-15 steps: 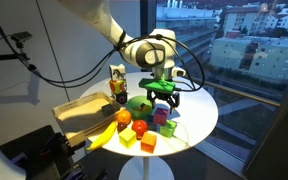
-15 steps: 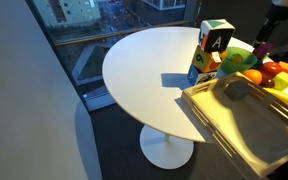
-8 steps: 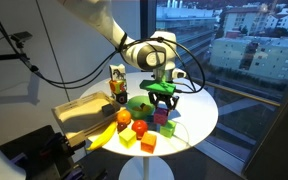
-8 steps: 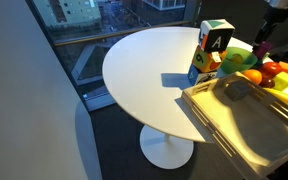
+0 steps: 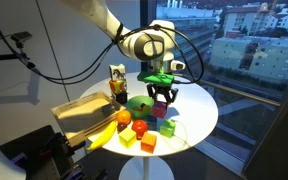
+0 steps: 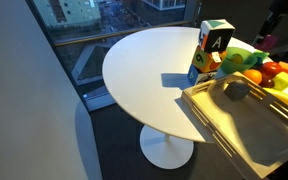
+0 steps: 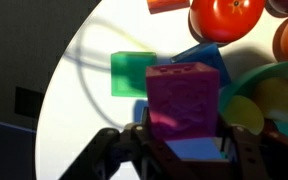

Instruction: Put the pink block in the crate

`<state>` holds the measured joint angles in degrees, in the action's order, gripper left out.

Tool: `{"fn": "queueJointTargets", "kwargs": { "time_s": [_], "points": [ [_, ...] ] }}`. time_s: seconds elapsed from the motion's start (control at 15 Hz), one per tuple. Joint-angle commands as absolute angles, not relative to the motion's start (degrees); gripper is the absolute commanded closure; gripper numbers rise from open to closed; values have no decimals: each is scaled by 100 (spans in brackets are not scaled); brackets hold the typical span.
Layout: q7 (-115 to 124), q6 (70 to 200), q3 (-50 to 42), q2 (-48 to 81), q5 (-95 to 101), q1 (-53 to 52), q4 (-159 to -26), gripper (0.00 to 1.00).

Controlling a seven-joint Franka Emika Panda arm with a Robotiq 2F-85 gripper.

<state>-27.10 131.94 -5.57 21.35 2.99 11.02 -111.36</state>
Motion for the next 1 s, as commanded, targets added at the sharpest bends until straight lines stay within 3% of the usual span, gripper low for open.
{"fn": "queueJointTargets", "kwargs": {
  "time_s": [0.0,0.93],
  "points": [
    [-2335,12969,-535,1570,463,994,-11592,68],
    [-909,12863,-322,575,287,407,-12974,68]
  ]
}}
